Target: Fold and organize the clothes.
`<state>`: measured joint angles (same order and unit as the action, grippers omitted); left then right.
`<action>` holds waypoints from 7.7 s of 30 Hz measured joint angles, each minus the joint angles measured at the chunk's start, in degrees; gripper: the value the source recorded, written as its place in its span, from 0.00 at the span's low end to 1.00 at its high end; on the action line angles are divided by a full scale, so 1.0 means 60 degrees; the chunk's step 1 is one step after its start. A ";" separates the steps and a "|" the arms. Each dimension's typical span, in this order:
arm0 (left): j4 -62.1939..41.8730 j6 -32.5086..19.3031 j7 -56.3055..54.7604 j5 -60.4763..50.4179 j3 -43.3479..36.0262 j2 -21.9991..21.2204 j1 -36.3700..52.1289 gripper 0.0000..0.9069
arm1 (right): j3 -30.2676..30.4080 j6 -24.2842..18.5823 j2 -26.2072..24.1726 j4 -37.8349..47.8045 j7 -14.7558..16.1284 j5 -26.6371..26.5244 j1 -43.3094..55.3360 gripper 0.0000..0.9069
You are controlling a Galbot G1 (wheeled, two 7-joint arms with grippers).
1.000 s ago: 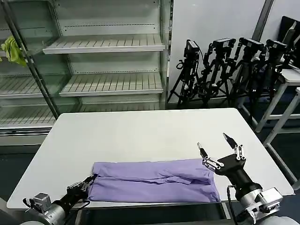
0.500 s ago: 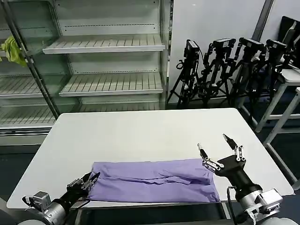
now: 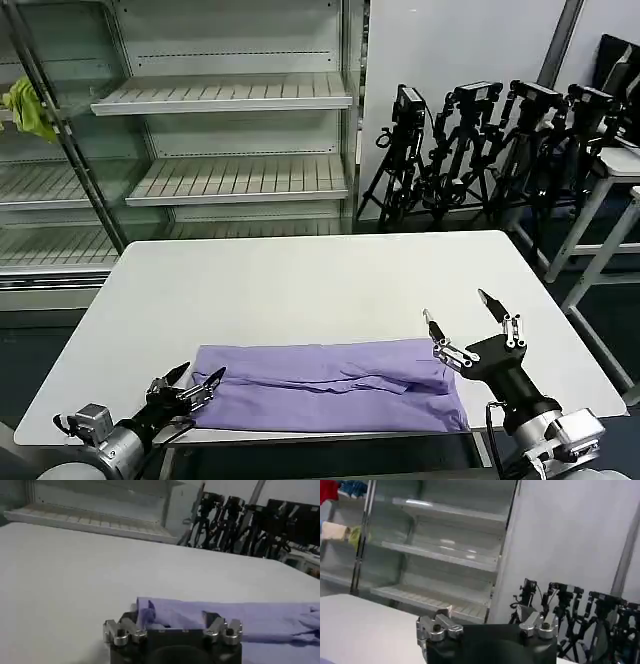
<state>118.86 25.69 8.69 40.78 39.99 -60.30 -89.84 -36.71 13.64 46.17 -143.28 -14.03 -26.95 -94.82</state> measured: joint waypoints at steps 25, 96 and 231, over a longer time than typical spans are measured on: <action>-0.0529 -0.0058 0.0157 -0.0010 -0.0236 0.0028 0.0232 0.08 | -0.0106 -0.0059 0.0233 -0.0124 0.0012 0.0197 -0.0369 1.00; -0.0634 0.0310 -0.0206 0.0916 0.2797 0.1632 -0.0262 0.06 | 0.0061 -0.0147 -0.0091 0.0284 0.0014 -0.0195 0.0256 1.00; -0.0043 0.0612 -0.0995 0.0720 -0.1491 -0.0385 0.1160 1.00 | -0.0392 -0.0416 -0.0134 -0.0257 0.0030 0.0316 -0.1007 1.00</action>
<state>118.61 29.37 2.72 45.10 31.04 -62.61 -82.89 -39.06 11.14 45.37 -144.82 -13.86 -25.05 -100.86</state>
